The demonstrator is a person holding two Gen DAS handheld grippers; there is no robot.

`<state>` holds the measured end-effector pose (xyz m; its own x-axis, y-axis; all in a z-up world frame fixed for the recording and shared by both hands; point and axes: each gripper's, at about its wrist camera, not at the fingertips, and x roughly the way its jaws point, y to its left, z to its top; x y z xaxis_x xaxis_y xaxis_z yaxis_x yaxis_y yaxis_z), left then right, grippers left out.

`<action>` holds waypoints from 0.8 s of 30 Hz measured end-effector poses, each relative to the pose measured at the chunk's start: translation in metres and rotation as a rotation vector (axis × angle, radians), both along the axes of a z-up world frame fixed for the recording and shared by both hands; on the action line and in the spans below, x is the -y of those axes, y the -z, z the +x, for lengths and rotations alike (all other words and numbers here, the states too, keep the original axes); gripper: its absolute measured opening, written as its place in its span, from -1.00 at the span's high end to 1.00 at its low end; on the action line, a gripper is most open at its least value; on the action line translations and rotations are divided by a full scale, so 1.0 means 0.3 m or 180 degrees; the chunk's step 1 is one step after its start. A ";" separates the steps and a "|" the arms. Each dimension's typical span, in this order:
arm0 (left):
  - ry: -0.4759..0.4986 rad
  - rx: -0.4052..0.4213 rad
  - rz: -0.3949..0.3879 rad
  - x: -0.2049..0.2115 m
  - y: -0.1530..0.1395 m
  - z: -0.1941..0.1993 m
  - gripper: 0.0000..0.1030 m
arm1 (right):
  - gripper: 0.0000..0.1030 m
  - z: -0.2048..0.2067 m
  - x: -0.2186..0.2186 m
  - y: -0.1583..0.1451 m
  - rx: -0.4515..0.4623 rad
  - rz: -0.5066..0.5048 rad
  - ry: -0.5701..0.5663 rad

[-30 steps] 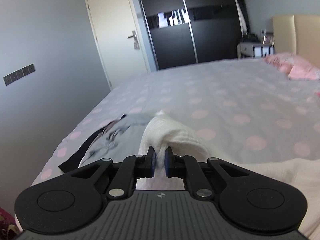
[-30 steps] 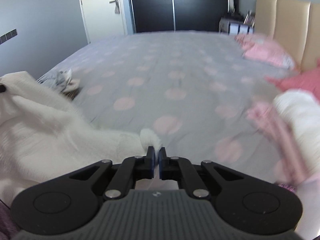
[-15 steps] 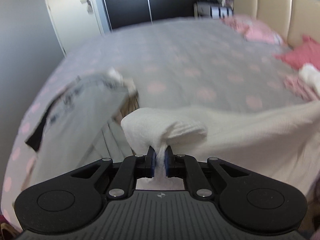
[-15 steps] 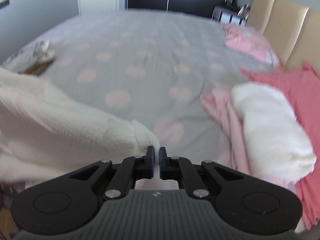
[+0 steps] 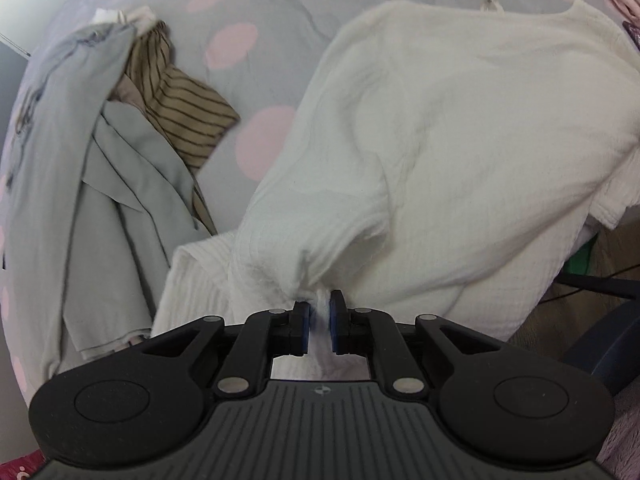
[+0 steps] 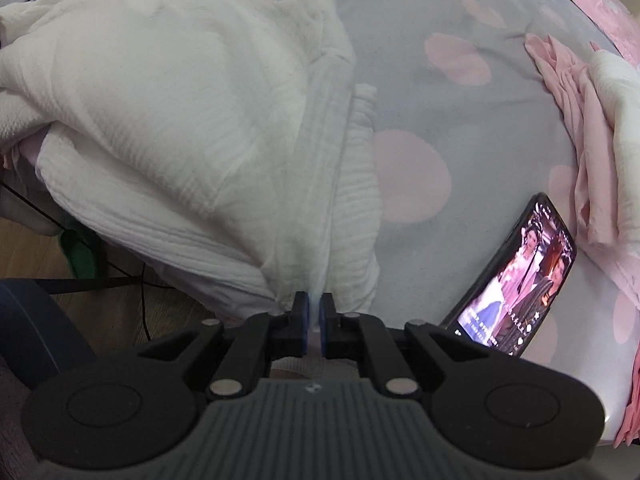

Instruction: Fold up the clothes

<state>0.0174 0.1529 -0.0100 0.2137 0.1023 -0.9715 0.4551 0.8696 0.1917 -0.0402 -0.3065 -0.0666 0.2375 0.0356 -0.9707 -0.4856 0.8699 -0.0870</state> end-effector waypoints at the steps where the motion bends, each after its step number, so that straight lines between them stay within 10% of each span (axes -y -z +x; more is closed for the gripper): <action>1: -0.0013 0.0019 -0.0011 -0.004 -0.006 0.002 0.78 | 0.70 -0.001 0.004 -0.009 0.0024 0.0010 0.0017; 8: -0.0128 0.0213 -0.0384 -0.023 -0.147 0.010 0.05 | 0.34 -0.037 0.019 -0.128 0.0456 0.0009 0.0160; 15: -0.0053 0.0548 -0.0712 0.046 -0.267 0.051 0.01 | 0.33 -0.060 -0.039 -0.204 0.0887 0.0107 0.0238; 24: -0.0030 0.1039 -0.0748 0.247 -0.127 0.221 0.01 | 0.33 0.047 -0.247 -0.106 0.1627 -0.0346 0.0078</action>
